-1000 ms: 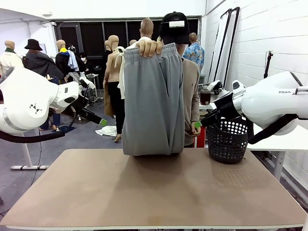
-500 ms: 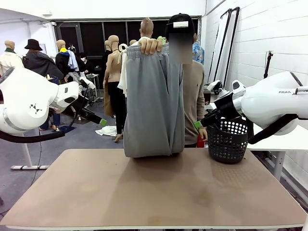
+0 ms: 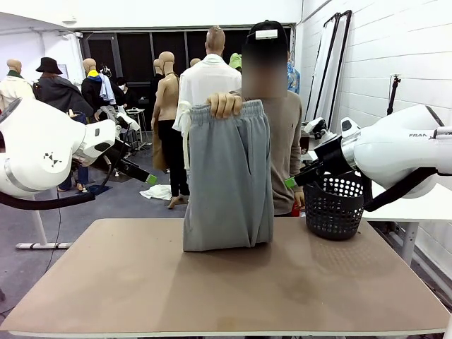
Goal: Fold the training pants.
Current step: Grab both ends of the Training pants handed by a person.
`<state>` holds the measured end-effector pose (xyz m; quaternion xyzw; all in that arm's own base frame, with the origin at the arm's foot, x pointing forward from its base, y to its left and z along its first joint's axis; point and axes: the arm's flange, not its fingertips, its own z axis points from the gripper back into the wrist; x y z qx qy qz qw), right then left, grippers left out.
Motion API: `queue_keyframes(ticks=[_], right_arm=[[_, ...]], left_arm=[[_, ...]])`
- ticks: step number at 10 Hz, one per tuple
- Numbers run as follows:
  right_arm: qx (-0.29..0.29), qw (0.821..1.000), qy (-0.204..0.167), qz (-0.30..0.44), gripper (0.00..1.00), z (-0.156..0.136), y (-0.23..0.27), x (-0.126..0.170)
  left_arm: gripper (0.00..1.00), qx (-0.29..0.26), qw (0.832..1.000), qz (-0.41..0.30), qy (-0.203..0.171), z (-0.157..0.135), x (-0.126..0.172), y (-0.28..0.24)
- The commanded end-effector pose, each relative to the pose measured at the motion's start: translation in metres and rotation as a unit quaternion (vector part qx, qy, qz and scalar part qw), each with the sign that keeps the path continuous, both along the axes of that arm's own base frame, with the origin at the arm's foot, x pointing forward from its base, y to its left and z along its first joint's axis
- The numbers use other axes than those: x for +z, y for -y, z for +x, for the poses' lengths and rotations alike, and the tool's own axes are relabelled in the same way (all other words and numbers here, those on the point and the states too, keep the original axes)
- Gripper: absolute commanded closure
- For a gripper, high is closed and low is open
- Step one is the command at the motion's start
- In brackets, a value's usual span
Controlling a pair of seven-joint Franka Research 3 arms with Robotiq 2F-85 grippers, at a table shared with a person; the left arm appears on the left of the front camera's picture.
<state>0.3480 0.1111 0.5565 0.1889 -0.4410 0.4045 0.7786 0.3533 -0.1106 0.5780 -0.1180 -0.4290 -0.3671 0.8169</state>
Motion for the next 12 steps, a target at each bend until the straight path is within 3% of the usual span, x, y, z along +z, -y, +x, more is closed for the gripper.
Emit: queue_keyframes(ticks=[1,9,12], right_arm=[[0.0,1.0,0.0,-0.001,0.0,0.0,0.0001,-0.0002],[0.0,1.0,0.0,0.0,0.0,0.0,0.0,0.0],[0.062,0.997,0.025,0.025,0.0,0.0089,0.0036,-0.0006]], left_arm=[[0.0,-0.005,1.0,0.003,0.001,0.0002,-0.0003,-0.0017],[0.0,0.0,1.0,0.0,0.0,0.0,0.0,0.0],[0.0,-0.02,1.0,-0.015,0.015,0.0065,-0.0056,-0.0014]])
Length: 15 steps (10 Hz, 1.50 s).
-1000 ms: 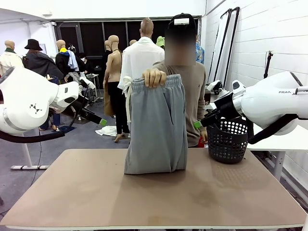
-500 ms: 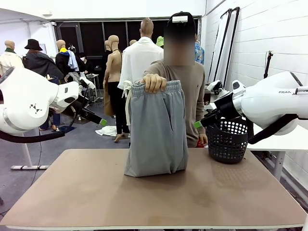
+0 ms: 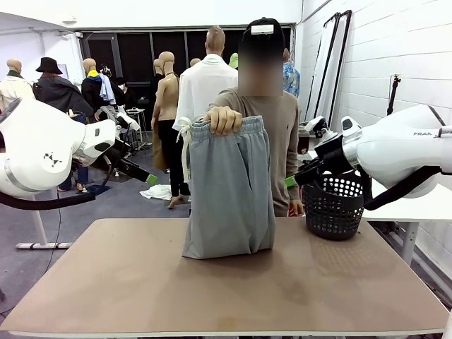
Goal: Fold the training pants.
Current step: Grab both ends of the Training pants handed by a person.
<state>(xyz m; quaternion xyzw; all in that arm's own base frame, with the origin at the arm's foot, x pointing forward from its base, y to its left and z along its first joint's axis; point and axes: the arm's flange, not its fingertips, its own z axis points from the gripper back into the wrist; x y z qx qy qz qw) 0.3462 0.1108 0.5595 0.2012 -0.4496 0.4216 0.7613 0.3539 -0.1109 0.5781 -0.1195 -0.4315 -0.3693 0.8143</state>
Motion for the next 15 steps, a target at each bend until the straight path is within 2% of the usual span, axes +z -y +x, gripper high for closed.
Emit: queue_keyframes(ticks=[1,3,5,8,9,10,11,15], right_arm=[[0.058,0.998,0.016,0.028,0.0,0.014,0.003,-0.002],[0.104,0.993,0.031,0.042,0.0,0.02,0.0,0.002],[0.111,0.991,0.058,0.04,0.0,0.03,-0.005,0.002],[0.113,0.988,0.086,0.054,0.0,0.036,-0.01,0.0],[0.112,0.988,0.09,0.052,0.0,0.037,-0.009,0.0],[0.097,0.991,0.082,0.038,0.0,0.035,-0.008,0.001],[0.107,0.991,0.074,0.043,0.0,0.029,-0.006,0.005],[0.104,0.991,0.075,0.045,0.0,0.03,-0.004,0.005]], left_arm=[[0.0,-0.039,0.999,-0.025,0.019,0.006,-0.005,0.002],[0.0,-0.102,0.994,-0.028,0.016,0.005,0.0,0.004],[0.0,-0.109,0.993,-0.036,0.022,0.013,-0.001,0.002],[0.0,-0.141,0.985,-0.076,0.062,0.021,-0.008,0.005],[0.0,-0.15,0.983,-0.084,0.055,0.024,-0.009,0.007],[0.0,-0.113,0.992,-0.033,0.036,0.02,-0.005,0.007],[0.0,-0.128,0.989,-0.06,0.047,0.013,-0.003,0.006],[0.0,-0.129,0.989,-0.058,0.047,0.014,-0.004,0.007]])
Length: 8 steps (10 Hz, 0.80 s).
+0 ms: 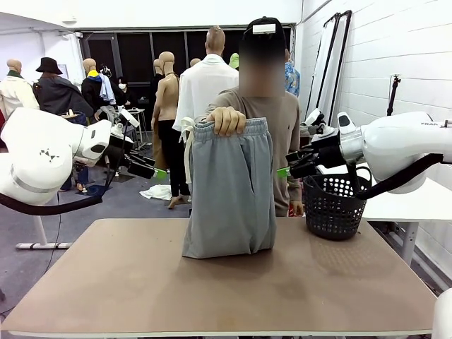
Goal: Fold the training pants.
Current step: Grab both ends of the Training pants handed by a person.
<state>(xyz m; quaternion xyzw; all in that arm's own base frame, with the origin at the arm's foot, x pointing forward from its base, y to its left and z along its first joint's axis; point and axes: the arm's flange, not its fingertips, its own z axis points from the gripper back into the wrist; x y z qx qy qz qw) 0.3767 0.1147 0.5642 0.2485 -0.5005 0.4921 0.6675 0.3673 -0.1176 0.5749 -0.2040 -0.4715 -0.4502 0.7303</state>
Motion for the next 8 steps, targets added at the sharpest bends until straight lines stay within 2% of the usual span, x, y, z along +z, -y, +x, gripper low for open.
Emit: queue_keyframes(ticks=[1,5,8], right_arm=[[0.009,1.0,0.001,0.013,0.0,0.01,-0.004,-0.004],[0.041,0.998,0.002,0.042,0.0,0.019,-0.008,-0.009],[0.063,0.994,0.003,0.092,0.0,0.026,-0.008,-0.009]], left_arm=[[0.0,0.001,1.0,-0.01,0.018,0.007,-0.006,-0.002],[0.0,-0.036,0.997,-0.064,0.026,0.016,-0.015,-0.002],[0.0,-0.058,0.993,-0.091,0.039,0.021,-0.023,0.003]])
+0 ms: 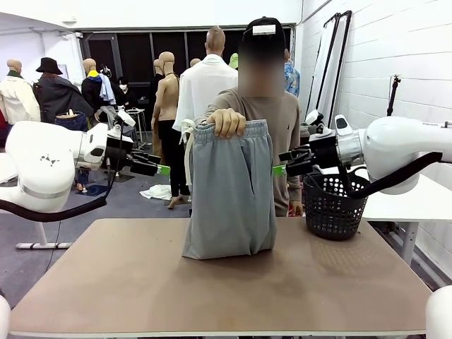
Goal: Fold the training pants.
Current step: Grab both ends of the Training pants handed by a person.
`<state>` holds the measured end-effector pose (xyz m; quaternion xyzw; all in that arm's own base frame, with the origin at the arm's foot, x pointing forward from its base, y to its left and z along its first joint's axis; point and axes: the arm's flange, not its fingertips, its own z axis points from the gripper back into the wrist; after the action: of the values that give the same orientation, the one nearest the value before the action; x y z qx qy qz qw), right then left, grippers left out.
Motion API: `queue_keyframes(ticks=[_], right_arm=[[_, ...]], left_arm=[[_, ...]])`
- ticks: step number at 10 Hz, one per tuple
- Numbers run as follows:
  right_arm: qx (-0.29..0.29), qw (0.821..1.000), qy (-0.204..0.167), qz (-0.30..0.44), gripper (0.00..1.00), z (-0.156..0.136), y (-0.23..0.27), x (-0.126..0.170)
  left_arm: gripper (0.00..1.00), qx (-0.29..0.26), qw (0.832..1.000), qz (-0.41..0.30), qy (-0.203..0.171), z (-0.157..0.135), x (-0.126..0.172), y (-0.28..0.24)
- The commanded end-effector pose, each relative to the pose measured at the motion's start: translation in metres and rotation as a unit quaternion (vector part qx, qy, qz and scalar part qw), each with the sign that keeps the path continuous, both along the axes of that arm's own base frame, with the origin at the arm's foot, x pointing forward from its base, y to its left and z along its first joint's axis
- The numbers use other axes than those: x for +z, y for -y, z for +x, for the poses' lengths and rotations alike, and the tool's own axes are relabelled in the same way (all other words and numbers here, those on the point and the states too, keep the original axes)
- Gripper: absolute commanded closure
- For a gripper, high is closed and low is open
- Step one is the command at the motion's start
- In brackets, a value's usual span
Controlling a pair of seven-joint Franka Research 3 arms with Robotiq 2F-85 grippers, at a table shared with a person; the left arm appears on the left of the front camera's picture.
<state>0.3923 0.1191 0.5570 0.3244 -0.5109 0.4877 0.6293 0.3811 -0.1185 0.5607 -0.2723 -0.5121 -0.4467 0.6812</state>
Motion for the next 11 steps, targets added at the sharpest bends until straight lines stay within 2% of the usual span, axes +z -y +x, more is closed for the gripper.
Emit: queue_keyframes(ticks=[1,6,11], right_arm=[[0.014,0.999,0.017,0.039,0.0,0.008,-0.004,-0.001],[0.026,0.998,0.028,0.059,0.0,0.018,-0.017,0.001],[0.031,0.997,0.03,0.061,0.0,0.025,-0.017,0.002]], left_arm=[[0.0,-0.018,0.999,-0.018,0.021,0.005,-0.011,0.006],[0.0,-0.041,0.997,-0.027,0.053,0.013,-0.005,0.02],[0.0,-0.076,0.995,-0.05,0.03,0.025,-0.004,0.031]])
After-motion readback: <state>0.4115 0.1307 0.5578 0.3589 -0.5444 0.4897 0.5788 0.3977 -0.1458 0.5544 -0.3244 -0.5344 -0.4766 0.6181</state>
